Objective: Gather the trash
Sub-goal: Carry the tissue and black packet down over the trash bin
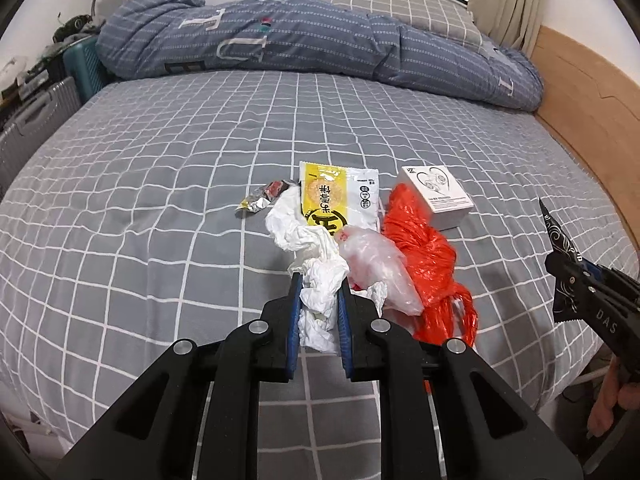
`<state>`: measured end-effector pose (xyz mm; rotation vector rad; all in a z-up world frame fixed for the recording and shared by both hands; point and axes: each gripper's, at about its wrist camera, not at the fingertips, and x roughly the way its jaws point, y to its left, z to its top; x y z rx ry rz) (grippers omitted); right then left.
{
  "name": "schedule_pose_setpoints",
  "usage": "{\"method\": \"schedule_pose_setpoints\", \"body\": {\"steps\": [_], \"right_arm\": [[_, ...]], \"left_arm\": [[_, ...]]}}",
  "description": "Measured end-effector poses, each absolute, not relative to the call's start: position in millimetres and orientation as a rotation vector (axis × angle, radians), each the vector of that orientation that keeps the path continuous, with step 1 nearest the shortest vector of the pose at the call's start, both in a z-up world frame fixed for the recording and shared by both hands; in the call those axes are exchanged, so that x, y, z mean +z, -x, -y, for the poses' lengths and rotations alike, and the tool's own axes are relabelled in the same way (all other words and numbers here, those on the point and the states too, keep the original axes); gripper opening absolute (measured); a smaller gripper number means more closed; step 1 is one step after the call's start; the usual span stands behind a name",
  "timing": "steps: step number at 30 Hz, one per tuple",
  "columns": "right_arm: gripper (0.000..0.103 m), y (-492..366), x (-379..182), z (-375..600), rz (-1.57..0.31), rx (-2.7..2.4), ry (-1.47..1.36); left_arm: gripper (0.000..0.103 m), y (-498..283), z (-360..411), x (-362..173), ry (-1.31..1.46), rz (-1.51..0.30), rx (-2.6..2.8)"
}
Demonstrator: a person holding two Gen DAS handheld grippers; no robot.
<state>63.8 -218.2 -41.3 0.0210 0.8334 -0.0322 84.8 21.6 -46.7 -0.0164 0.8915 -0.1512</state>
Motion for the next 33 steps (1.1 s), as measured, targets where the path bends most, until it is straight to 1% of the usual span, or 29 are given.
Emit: {"method": "schedule_pose_setpoints", "body": {"steps": [33], "right_arm": [[0.025, 40.3, -33.9, 195.3, -0.811, 0.011, -0.005]], "left_arm": [[0.015, 12.1, -13.6, -51.3, 0.017, -0.915, -0.173]]}}
